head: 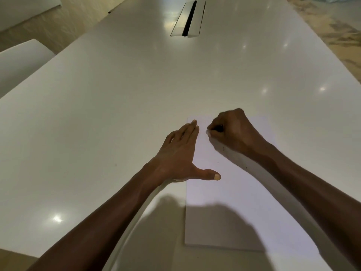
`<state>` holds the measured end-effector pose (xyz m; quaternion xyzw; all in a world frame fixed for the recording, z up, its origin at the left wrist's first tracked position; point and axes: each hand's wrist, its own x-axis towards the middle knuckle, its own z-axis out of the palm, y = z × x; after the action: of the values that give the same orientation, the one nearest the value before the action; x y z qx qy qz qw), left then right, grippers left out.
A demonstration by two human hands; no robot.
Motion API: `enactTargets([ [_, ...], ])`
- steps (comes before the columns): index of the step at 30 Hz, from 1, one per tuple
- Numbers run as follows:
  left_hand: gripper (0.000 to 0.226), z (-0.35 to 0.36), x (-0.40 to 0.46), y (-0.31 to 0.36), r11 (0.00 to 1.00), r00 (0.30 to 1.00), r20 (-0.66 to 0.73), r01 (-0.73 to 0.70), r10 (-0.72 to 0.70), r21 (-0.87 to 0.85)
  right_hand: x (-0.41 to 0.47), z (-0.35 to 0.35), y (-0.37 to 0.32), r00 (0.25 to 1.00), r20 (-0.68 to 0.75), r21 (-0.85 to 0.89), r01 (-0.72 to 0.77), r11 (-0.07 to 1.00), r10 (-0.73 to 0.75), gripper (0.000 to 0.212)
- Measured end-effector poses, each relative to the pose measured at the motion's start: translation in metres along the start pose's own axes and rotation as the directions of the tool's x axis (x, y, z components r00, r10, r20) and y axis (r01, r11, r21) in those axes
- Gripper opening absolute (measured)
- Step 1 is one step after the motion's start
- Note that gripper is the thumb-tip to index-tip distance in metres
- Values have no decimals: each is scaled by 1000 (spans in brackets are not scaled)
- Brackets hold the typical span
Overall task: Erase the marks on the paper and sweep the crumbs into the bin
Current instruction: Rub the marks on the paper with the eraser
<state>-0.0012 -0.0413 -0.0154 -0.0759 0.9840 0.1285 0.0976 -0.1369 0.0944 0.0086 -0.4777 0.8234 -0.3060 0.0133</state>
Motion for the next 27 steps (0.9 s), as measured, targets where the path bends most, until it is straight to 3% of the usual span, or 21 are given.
enactTargets([
  [6, 142, 0, 2, -1, 1000, 1000, 12, -7, 7, 18, -39, 0, -21, 991, 132, 6, 26, 1000, -27, 15],
  [13, 141, 0, 2, -1, 1000, 1000, 5, 0, 0, 24, -23, 1, -24, 996, 69, 10, 51, 999, -51, 13],
  [19, 135, -2, 2, 0, 998, 1000, 1, -13, 13, 54, -51, 1, -41, 979, 196, 91, 42, 995, -59, 12],
  [27, 142, -3, 1, 3, 999, 999, 39, 21, -22, 26, -19, -14, -4, 998, 64, -54, -19, 998, 23, 14],
])
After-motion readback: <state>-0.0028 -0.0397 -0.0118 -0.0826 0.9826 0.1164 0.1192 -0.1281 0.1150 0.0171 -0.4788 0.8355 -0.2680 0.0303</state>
